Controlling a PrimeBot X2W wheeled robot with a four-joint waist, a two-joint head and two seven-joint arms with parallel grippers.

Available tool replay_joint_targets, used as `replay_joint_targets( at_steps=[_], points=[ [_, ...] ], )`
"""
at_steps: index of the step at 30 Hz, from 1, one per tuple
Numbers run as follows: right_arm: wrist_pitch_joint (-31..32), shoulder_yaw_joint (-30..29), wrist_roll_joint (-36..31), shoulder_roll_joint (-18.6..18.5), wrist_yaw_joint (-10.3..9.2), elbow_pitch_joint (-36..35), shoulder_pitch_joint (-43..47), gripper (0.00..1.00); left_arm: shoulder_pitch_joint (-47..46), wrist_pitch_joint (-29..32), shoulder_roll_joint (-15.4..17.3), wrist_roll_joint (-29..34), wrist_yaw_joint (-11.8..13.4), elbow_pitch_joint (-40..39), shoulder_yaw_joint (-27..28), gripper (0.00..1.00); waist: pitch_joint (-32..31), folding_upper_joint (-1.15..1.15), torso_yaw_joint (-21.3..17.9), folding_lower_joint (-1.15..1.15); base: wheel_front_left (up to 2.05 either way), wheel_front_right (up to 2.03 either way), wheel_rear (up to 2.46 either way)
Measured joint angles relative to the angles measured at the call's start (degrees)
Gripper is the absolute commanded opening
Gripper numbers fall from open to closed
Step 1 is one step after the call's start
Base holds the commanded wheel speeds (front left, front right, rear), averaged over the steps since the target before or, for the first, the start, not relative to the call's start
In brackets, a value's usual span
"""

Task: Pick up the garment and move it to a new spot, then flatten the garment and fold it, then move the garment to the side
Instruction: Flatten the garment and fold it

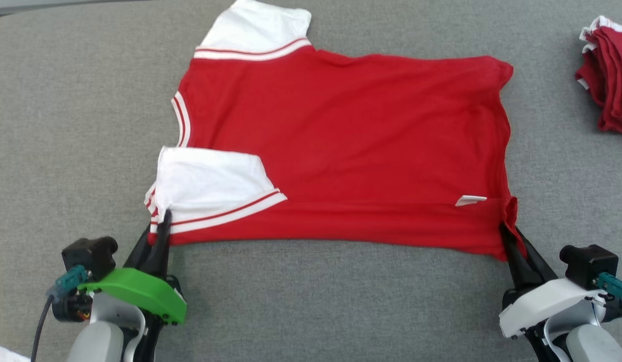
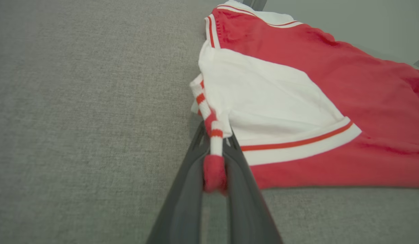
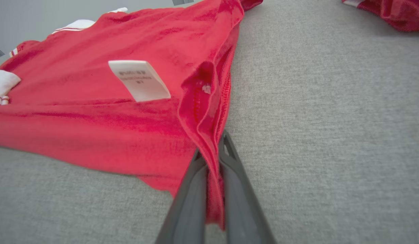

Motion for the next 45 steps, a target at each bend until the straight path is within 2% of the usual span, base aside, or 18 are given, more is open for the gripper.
replay_joint_targets(
  at_steps=[9, 13, 14, 15, 21, 27, 32, 41, 45],
  points=[
    [5.27, -1.65, 1.19, -1.96, 0.01, -4.78, 8.66, 0.0, 13.76, 7.03, -0.31, -1.34, 6.21, -10.45, -0.42, 0.0, -5.66, 0.0, 1.56, 0.0, 0.0, 0.0, 0.0],
    [6.06, -1.46, 2.35, -2.04, 0.0, -4.15, 10.57, 0.0, 16.07, 7.93, -1.03, -1.56, 6.93, -12.56, -1.47, 0.0, -7.38, 0.0, 1.94, 0.0, 0.0, 0.0, 0.0],
    [5.99, -1.36, 2.58, -2.05, 0.0, -3.92, 10.76, 0.53, 16.01, 7.68, -1.23, -1.45, 7.14, -12.79, -1.51, 1.0, -7.66, 0.0, 2.03, 0.0, 0.0, 0.0, 0.0],
    [5.69, -1.37, 2.64, -2.03, 0.0, -3.96, 10.76, 1.0, 15.95, 7.27, -1.08, -0.76, 7.28, -12.58, -1.62, 1.0, -7.84, 0.0, 2.05, 0.0, 0.0, 0.0, 0.0],
    [1.8, -3.0, -0.19, -0.59, -0.02, -9.71, 9.67, 1.0, 14.41, -0.19, -0.45, 4.25, 10.57, -14.28, -0.49, 1.0, -8.61, 0.0, 0.72, 0.0, 0.0, 0.0, 0.0],
    [1.42, -5.39, -4.59, 1.08, -0.04, -18.22, 7.37, 1.0, 11.79, -6.02, 0.1, 9.46, 13.14, -18.73, -0.59, 1.0, -9.13, 0.0, -0.95, 0.0, 0.0, 0.0, 0.0],
    [3.49, -5.79, -6.23, 2.37, -0.04, -22.9, 6.49, 1.0, 10.93, -6.14, 0.6, 10.69, 13.8, -20.91, -0.89, 1.0, -9.38, 0.0, -1.82, 0.0, 0.0, 0.0, 0.0],
    [4.66, -6.77, -6.64, 3.16, -0.04, -24.91, 6.46, 1.0, 10.84, -5.05, 1.38, 11.2, 15.06, -23.18, -0.56, 1.0, -8.22, 0.0, -1.7, 0.0, 0.0, 0.0, 0.0],
    [4.83, -7.22, -6.6, 3.39, -0.04, -25.83, 5.08, 1.0, 6.75, -4.11, 1.67, 11.28, 13.86, -23.77, -1.34, 1.0, -6.45, 0.0, -1.51, 0.0, 0.0, 0.0, 0.0]
  ],
)
